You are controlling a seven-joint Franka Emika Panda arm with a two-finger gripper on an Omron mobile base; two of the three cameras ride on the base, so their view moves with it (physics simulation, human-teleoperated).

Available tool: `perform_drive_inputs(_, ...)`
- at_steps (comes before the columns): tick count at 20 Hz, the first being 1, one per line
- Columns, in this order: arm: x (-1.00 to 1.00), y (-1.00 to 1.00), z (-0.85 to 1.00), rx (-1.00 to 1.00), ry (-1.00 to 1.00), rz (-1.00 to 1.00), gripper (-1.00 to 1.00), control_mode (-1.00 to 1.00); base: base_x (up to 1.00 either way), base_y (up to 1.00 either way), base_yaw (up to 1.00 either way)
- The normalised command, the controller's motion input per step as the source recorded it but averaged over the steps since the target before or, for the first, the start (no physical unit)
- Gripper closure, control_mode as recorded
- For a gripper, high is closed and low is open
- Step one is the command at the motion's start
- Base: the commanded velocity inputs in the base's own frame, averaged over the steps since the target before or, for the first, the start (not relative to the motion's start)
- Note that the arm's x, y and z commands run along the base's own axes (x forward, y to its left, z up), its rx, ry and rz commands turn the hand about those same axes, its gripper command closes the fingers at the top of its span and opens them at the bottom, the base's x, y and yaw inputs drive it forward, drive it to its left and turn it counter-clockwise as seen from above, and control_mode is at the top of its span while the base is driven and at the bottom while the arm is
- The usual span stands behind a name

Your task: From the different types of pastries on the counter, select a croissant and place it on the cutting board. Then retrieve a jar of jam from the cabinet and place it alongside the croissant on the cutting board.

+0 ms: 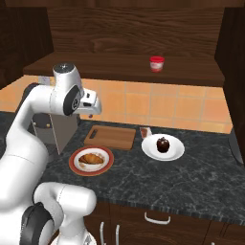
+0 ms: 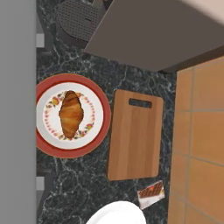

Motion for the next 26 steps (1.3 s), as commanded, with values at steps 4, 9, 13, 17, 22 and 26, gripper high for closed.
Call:
perform_drive_inputs(4, -0.01, 0.02, -0.17, 0.0, -0.05, 0.0, -1.0, -1.0, 0.0, 0.0, 0.0)
perform_drive_inputs(9, 0.0, 0.0, -0.22, 0.0, -0.02, 0.0, -1.0, -1.0, 0.0, 0.0, 0.0)
perform_drive_inputs(13, 0.0, 0.0, -0.36, 0.0, 0.0, 0.0, -1.0, -1.0, 0.0, 0.0, 0.0)
perform_drive_inputs(17, -0.01, 0.0, -0.48, 0.0, -0.02, 0.0, -1.0, -1.0, 0.0, 0.0, 0.0)
perform_drive_inputs(22, -0.06, 0.0, -0.49, 0.0, -0.05, 0.0, -1.0, -1.0, 0.0, 0.0, 0.0)
perform_drive_inputs(26, -0.02, 0.0, -0.31, 0.0, -0.02, 0.0, -1.0, -1.0, 0.0, 0.0, 0.0)
